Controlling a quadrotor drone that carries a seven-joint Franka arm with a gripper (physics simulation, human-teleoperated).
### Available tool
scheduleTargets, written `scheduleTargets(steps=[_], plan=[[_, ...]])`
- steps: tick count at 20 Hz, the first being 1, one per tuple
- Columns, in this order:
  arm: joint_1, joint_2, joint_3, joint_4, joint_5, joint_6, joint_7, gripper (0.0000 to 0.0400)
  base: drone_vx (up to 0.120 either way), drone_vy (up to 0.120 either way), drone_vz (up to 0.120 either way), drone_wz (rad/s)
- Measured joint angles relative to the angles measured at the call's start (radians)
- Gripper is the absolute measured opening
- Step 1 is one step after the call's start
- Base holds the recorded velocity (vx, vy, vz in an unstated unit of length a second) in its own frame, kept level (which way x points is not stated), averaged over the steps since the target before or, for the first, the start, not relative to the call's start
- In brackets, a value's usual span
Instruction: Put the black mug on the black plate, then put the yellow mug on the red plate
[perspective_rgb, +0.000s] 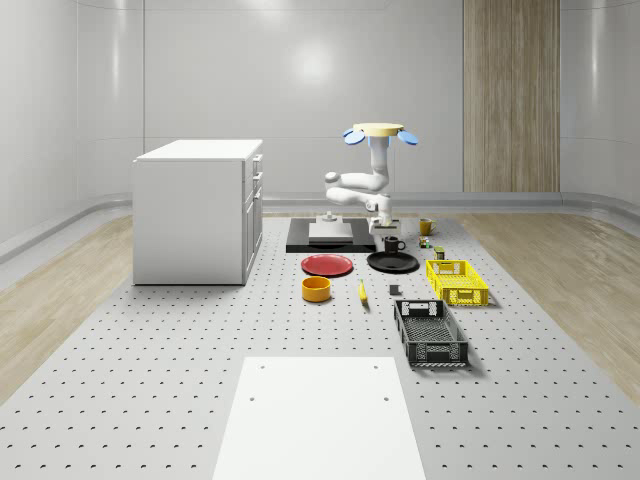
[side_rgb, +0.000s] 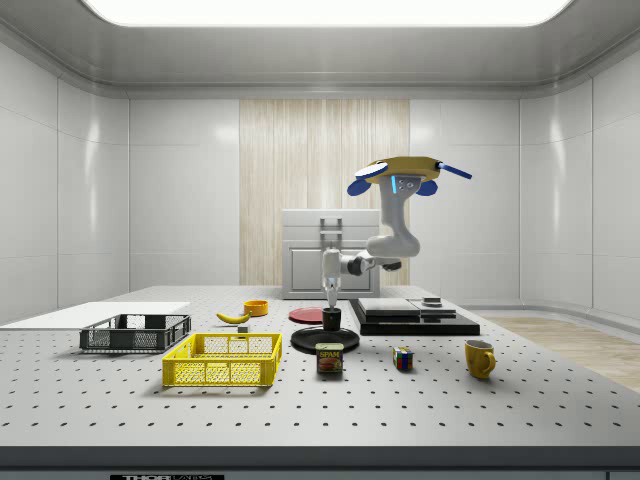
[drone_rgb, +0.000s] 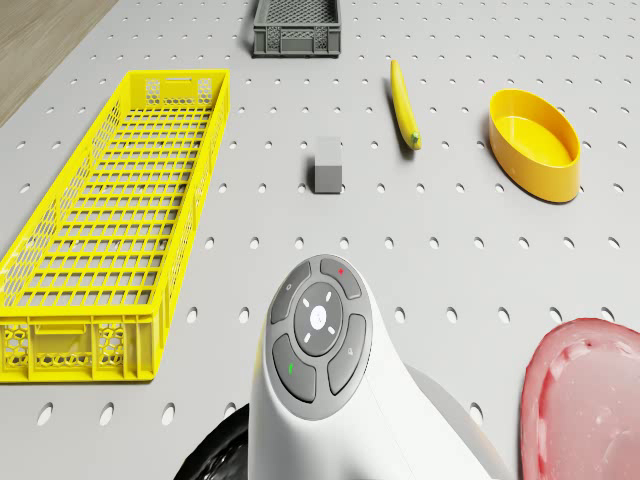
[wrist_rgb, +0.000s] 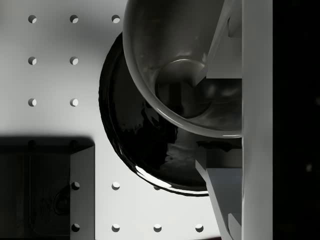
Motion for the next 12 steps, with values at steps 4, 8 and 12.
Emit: scheduleTargets(steps=[4, 8, 12], plan=[[-0.011, 0.000, -0.056, 0.021, -0.053, 0.023, -0.001, 0.0110, 0.000, 0.000, 0.000, 0.000], [-0.020, 0.004, -0.100, 0.039, -0.095, 0.039, -0.003, 0.0110, 0.000, 0.000, 0.000, 0.000], [-0.022, 0.009, -0.116, 0.047, -0.112, 0.042, -0.005, 0.0263, 0.000, 0.000, 0.000, 0.000]])
